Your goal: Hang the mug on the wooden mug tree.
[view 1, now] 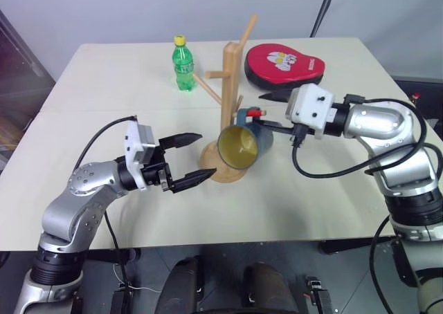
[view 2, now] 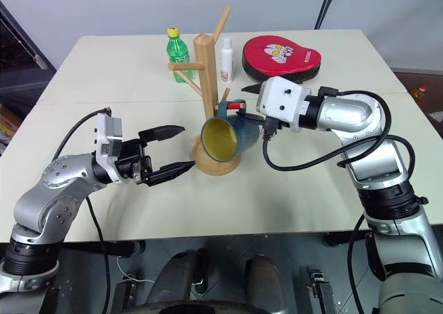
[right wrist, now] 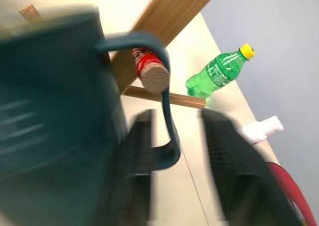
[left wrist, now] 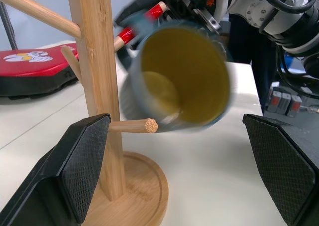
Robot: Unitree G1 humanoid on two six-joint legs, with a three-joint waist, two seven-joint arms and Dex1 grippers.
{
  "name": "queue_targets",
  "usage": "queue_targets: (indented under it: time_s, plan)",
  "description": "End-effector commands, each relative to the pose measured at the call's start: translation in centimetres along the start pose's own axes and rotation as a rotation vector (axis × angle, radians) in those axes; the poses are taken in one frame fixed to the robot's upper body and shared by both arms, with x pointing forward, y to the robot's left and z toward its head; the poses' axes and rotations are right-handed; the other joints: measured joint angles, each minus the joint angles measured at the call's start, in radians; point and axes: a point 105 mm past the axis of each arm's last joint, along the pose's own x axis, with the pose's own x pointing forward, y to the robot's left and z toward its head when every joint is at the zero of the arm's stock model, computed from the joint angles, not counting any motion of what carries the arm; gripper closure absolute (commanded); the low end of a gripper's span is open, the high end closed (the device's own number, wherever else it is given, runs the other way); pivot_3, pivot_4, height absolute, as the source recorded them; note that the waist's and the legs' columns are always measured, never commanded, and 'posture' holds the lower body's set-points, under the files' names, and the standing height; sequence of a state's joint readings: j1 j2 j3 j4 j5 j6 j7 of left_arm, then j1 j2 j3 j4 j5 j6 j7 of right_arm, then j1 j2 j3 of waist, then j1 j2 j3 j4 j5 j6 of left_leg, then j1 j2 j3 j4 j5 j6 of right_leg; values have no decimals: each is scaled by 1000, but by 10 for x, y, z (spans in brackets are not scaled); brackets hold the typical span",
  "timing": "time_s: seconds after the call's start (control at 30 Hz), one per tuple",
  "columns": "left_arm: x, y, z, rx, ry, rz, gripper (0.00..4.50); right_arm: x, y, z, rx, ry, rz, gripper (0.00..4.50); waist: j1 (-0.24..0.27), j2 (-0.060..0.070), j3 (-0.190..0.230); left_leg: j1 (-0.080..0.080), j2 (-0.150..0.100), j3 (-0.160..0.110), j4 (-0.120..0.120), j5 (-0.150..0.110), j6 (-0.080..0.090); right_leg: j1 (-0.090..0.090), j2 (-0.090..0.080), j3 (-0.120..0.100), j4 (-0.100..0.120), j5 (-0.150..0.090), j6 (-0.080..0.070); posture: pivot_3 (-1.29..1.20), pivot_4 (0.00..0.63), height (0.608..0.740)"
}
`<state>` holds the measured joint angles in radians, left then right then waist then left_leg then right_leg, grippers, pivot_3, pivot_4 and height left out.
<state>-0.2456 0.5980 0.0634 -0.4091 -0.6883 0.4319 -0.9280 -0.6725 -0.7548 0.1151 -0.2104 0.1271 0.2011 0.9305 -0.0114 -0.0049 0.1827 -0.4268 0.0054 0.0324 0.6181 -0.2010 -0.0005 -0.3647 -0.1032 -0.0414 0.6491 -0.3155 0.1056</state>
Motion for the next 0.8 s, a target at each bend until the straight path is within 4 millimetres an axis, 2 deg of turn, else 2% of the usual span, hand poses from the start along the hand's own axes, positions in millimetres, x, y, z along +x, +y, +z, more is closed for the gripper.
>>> queue_targets:
  time_s: [0.03,0.13,0.27,0.43,0.5,0.6,0.8]
  plan:
    - [-2,-2,9,34,-18,5,0,-15,-17,13,-68,-15,-83,2137,0,0,0,0,0,0,0,0,0,0,0,0,0,0,0,0,150,740]
    - [-2,5,5,24,-13,55,0,-33,-25,10,-19,-6,-159,2137,3,0,0,0,0,0,0,0,0,0,0,0,0,0,0,0,150,740]
    - [-14,30,-11,-8,-23,253,0,-69,-23,-17,192,15,-320,2137,15,-1,0,0,0,0,0,0,0,1,-1,0,-1,0,0,0,150,740]
    - [-48,68,-41,-61,-12,582,0,-96,7,-69,469,9,-550,2137,17,-1,0,0,1,1,0,0,0,1,0,0,0,0,0,0,150,740]
    - [-61,75,-56,-66,11,677,0,-100,20,-88,529,26,-627,2137,14,-1,0,1,2,1,0,0,0,0,1,0,0,0,0,0,150,740]
    - [-75,79,-72,-68,38,777,0,-98,41,-105,589,40,-661,2137,14,-1,0,1,2,3,0,0,0,-1,1,1,0,1,-1,0,150,740]
    - [-88,75,-85,-48,80,843,0,-91,63,-122,693,20,-681,2137,16,-1,0,1,2,3,0,0,0,-1,1,1,1,1,0,0,150,740]
